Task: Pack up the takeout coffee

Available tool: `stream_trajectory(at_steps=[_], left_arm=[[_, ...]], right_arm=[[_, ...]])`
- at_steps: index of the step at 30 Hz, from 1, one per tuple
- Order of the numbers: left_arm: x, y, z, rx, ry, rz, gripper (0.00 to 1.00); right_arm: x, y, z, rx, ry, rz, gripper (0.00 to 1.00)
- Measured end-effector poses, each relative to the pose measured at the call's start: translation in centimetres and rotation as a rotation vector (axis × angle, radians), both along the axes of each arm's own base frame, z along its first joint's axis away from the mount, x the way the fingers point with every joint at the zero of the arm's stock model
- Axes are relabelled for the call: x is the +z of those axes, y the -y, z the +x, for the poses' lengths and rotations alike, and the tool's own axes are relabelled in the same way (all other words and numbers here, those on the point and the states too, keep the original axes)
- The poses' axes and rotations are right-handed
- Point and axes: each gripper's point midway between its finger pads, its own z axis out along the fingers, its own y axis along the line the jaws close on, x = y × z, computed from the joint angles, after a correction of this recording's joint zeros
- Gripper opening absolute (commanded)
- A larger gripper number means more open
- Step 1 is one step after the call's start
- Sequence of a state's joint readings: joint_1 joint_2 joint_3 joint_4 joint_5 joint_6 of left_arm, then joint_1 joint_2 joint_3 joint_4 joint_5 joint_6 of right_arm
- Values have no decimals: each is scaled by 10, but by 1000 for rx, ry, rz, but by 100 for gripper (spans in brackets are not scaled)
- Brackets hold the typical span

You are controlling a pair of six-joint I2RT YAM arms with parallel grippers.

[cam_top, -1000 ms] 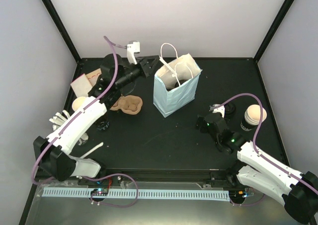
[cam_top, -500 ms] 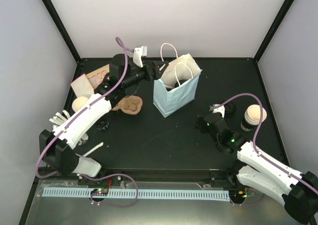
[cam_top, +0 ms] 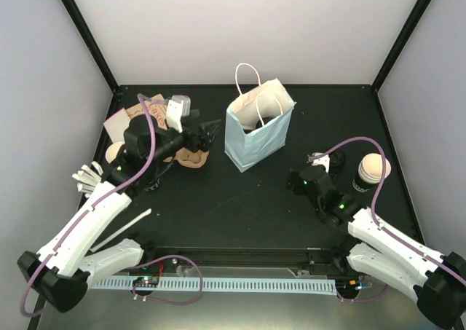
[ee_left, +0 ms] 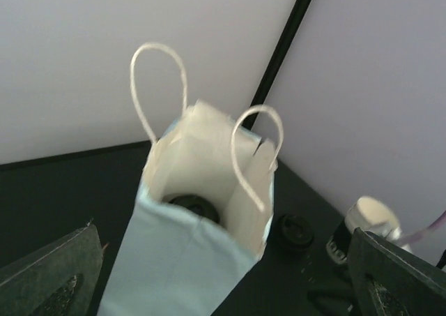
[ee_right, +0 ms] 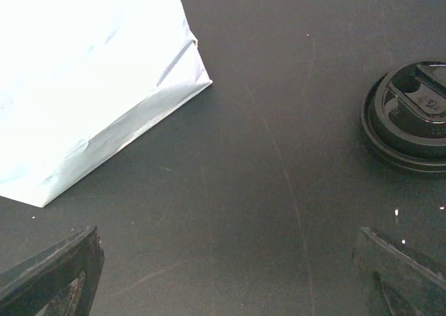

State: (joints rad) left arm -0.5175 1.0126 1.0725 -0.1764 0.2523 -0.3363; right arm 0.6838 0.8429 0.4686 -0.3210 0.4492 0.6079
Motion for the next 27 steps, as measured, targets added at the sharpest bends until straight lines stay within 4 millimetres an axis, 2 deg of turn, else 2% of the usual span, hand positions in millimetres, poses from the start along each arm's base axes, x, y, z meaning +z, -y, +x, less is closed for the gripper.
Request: stream_trajectory(at_steps=[3,9,12,14,17,22,27], left_arm=[[-23,-11,-10,24,7,45,99],[-94,-29,-28,47,-7,137,99],[-116,-34,-30,61,-1,181,99],[-125,-40,-29,91,7,209,99],[-126,-50,-24,145,31,244,99],[-124,-67,-16,248,56,286,99],[-139,-86,-8,357,50,314,99]], right_arm=[[0,0,0,0,2,1,100],[1,1,0,4,4,-9,100],[2,3,1,0,12,-28,100],[4,6,2,-9,24,-49,100],[14,10,4,-7,59,-75,100],[37,12,6,17,147,-106,100],[62,6,7,89,285,-102,100]])
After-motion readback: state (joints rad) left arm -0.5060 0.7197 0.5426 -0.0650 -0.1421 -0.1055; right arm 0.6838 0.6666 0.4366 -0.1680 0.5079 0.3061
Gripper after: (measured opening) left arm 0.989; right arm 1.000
